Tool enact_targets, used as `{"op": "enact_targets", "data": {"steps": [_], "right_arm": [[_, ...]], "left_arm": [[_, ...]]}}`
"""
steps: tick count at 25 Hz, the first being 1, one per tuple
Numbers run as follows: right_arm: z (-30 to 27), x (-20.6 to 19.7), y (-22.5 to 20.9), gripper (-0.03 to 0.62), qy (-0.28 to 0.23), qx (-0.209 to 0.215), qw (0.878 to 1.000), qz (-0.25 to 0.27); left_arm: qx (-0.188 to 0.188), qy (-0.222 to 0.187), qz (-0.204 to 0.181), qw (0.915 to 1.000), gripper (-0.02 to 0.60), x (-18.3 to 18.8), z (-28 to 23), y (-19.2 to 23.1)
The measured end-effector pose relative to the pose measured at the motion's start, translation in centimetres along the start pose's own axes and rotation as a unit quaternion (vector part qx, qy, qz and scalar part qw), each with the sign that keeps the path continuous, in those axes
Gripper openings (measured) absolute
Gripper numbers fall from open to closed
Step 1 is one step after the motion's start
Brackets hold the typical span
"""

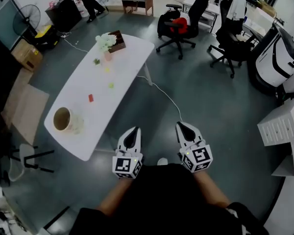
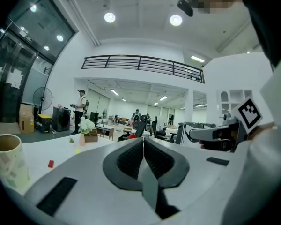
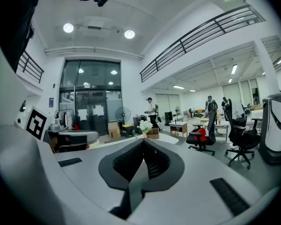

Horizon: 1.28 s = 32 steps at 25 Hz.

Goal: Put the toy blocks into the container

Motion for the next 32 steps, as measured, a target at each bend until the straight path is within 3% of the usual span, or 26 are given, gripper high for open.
{"op": "enact_targets", "data": {"steps": [11, 16, 20, 26, 28, 32], "right_arm": [[1.7, -0.5, -0.5, -0.003, 0.004, -0.008, 1.0, -0.022], [1.6, -0.5, -0.2, -0.003, 0.005, -0.011, 1.0, -0.021], [1.7, -0.3, -0.8, 0.013, 0.002, -0.019, 1.0, -0.014], [1.6, -1.1, -1.3, 0.18, 0.021, -0.024, 0.999, -0.023], [1.7, -1.1, -1.6, 0.197, 0.025, -0.019, 0.999, -0.018], [1.6, -1.4, -2.3, 0.199, 0.031, -0.012, 0.999, -0.017]], "left_arm": [[-0.043, -0.004, 0.001, 0.9991, 0.005, -0.5, 0.0, -1.4], [-0.049, 0.027, 0.013, 0.9984, 0.005, -1.3, 0.0, -0.8], [-0.056, 0.021, 0.012, 0.9981, 0.008, -1.3, 0.2, -0.6], [-0.091, 0.037, 0.043, 0.9943, 0.153, -2.6, -0.5, -0.7], [-0.092, 0.038, 0.047, 0.9939, 0.196, -2.7, -0.7, -0.9], [-0.086, 0.038, 0.046, 0.9945, 0.216, -2.8, -1.2, -1.5]]}}
Point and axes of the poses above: the fingertips, and each gripper's own axes: z backward along the fingers, y to its left, x out of its top, the point moved 5 cm from there along z, backward along the fingers, and after that the axes turned 15 degrees about -x, right-handed, at the moved point
